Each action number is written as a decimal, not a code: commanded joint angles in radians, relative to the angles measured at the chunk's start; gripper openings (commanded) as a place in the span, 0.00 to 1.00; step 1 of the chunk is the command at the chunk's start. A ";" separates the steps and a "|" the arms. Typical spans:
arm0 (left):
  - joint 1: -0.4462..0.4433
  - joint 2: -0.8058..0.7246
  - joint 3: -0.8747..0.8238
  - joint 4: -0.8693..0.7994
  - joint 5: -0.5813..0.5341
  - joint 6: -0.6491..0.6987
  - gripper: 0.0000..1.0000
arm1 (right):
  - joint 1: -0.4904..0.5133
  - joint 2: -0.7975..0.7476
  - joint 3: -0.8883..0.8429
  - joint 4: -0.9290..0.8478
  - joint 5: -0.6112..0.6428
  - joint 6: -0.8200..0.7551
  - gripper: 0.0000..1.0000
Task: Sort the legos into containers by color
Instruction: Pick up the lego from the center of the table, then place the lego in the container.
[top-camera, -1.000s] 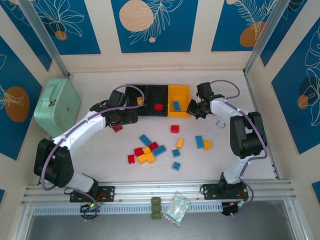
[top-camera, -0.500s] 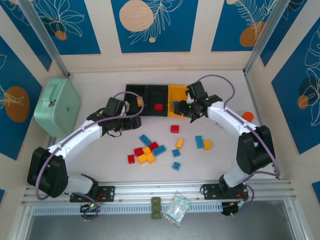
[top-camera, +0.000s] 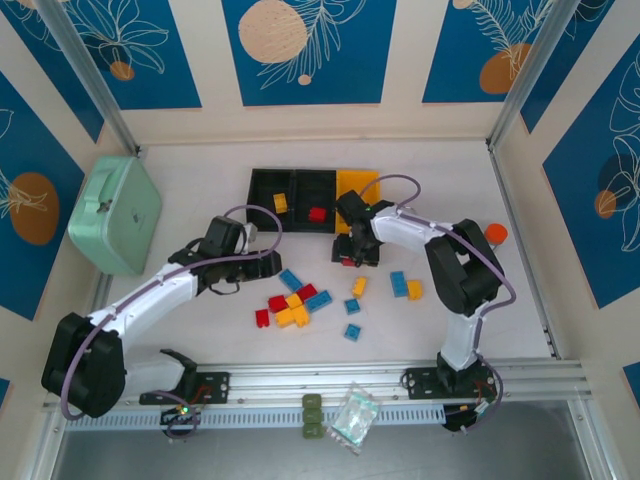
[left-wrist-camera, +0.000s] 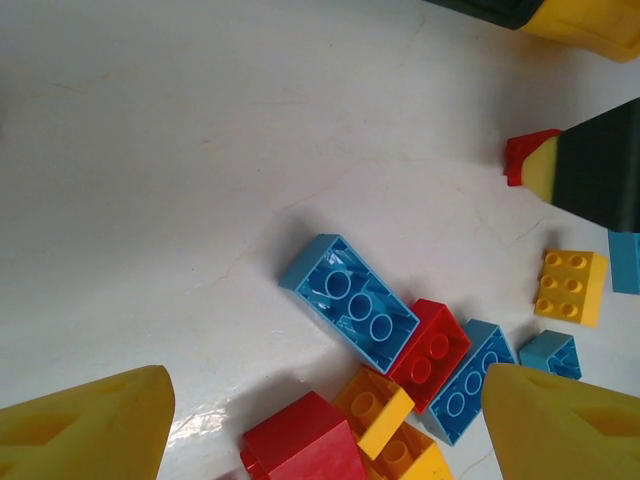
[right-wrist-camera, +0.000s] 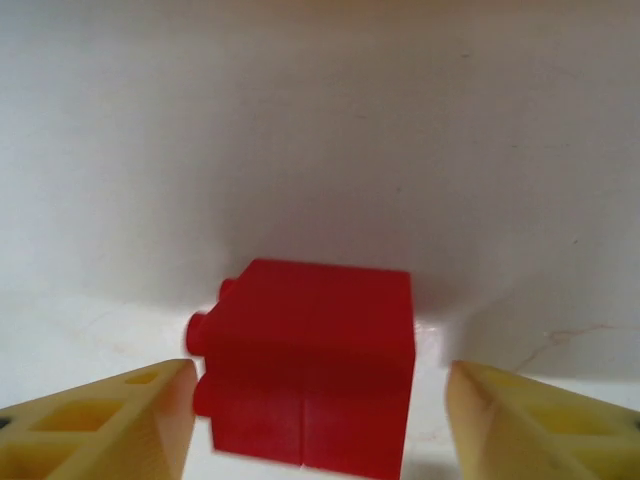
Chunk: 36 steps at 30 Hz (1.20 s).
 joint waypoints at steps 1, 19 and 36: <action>-0.006 -0.015 -0.011 0.028 0.023 -0.015 0.80 | 0.008 0.017 0.041 -0.019 0.036 0.019 0.59; -0.005 0.008 -0.002 0.063 0.020 -0.066 0.80 | 0.037 -0.052 0.281 -0.150 0.013 -0.114 0.32; -0.002 -0.112 -0.058 0.005 -0.032 -0.087 0.80 | 0.019 0.396 0.885 -0.273 -0.093 -0.150 0.35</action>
